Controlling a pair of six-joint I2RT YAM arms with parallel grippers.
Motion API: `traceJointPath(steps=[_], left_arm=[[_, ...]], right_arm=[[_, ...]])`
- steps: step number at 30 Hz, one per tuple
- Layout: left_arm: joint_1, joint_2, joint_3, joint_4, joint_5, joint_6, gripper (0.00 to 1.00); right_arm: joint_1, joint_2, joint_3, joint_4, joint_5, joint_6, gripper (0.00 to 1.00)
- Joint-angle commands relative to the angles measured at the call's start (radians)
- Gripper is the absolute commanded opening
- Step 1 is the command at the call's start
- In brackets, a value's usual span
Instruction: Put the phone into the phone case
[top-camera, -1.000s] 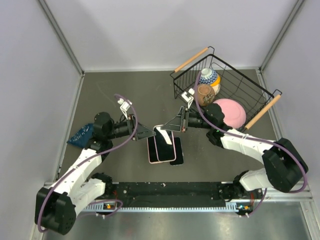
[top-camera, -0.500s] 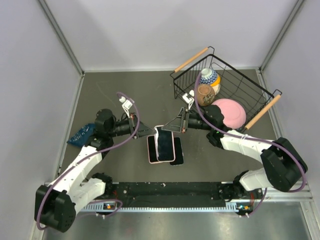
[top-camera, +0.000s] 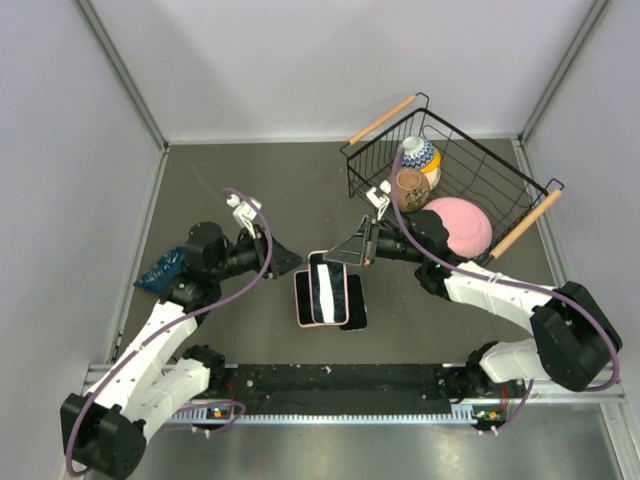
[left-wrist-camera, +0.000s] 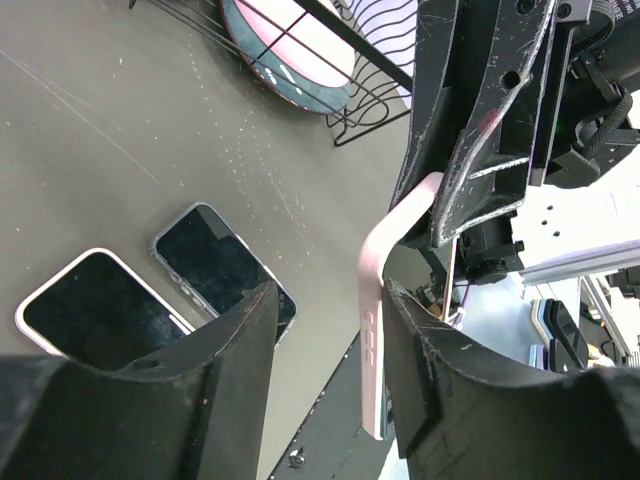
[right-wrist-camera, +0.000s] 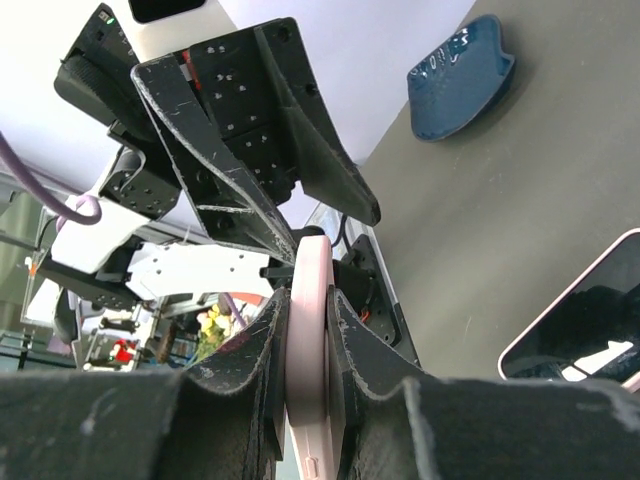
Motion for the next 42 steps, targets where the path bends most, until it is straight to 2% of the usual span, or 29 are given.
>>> traceJointPath(steps=[1,6,11,19,28,31,32,34,35,36,37,38,41,42], left_arm=[[0.011,-0.031,-0.024,0.023,0.006,0.004,0.54],[0.011,-0.047,-0.119,0.182,0.154,-0.107,0.57],[0.010,-0.025,-0.179,0.371,0.225,-0.233,0.61],[0.005,-0.014,-0.212,0.439,0.241,-0.296,0.63],[-0.036,0.058,-0.239,0.589,0.216,-0.378,0.58],[-0.047,0.081,-0.236,0.624,0.208,-0.393,0.52],[-0.051,0.090,-0.235,0.630,0.208,-0.396,0.45],[-0.055,0.097,-0.230,0.650,0.211,-0.405,0.30],[-0.055,0.098,-0.230,0.660,0.210,-0.410,0.23],[-0.055,0.097,-0.229,0.664,0.211,-0.411,0.09],[-0.055,0.095,-0.227,0.664,0.211,-0.411,0.04],[-0.055,0.089,-0.227,0.661,0.208,-0.410,0.00],[-0.055,0.068,-0.232,0.652,0.176,-0.399,0.00],[-0.055,0.068,-0.233,0.652,0.173,-0.398,0.00]], right_arm=[[0.010,-0.075,0.067,0.086,-0.052,0.038,0.00],[0.010,-0.063,0.056,0.180,-0.063,0.085,0.00],[0.012,-0.033,0.041,0.272,-0.055,0.150,0.00],[0.009,-0.032,0.038,0.266,-0.032,0.144,0.00],[0.012,-0.023,0.033,0.218,0.002,0.125,0.00],[0.012,-0.026,0.029,0.204,0.005,0.125,0.00],[0.010,-0.027,0.027,0.189,0.006,0.124,0.02],[0.012,-0.038,0.029,0.163,0.012,0.102,0.05],[0.012,-0.043,0.030,0.142,0.016,0.095,0.11],[0.012,-0.047,0.032,0.097,0.022,0.069,0.16],[0.010,-0.062,0.035,0.071,0.025,0.058,0.22],[0.010,-0.072,0.036,0.047,0.031,0.049,0.33],[0.009,-0.116,0.035,-0.043,0.055,0.012,0.52],[0.007,-0.127,0.027,-0.053,0.066,0.003,0.55]])
